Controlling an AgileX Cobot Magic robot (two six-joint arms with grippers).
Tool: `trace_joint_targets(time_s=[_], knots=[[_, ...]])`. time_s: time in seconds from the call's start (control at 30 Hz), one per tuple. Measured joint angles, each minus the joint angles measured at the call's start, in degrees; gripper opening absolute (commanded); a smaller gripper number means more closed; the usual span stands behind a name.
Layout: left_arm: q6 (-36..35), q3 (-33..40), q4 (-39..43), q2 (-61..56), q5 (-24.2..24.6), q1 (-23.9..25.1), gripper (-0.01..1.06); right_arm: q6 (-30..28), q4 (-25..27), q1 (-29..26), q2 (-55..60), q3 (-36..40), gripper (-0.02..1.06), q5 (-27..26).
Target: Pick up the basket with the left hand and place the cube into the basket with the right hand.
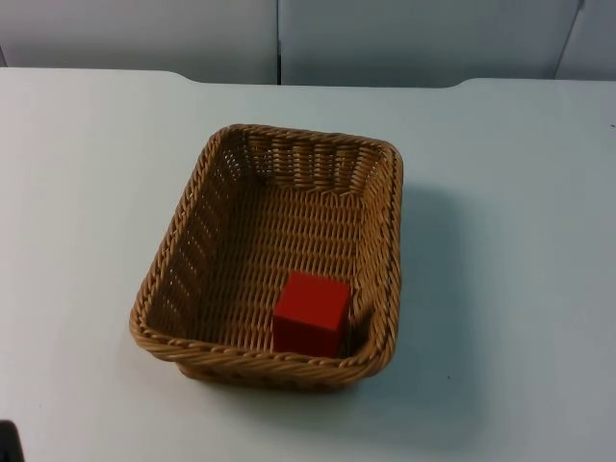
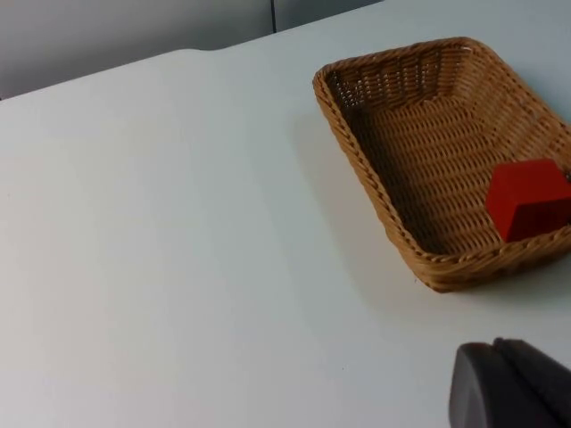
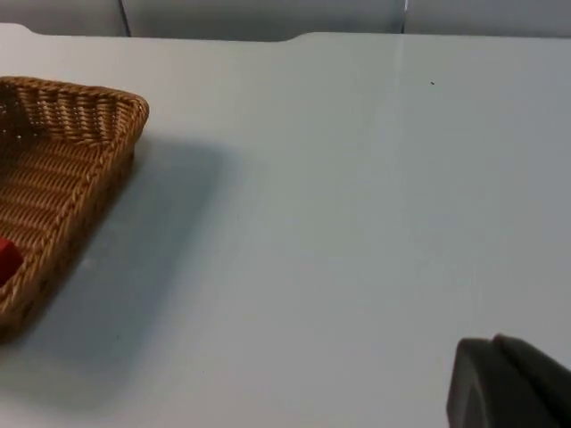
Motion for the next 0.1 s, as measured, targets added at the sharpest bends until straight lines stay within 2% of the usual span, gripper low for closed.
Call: trace_joint_targets(time_s=[0.1], knots=[[0.0,0.0,0.0,0.0,0.0,0.0,0.00,0.1,0.2,0.0,0.0,1.0,0.00,-0.3]])
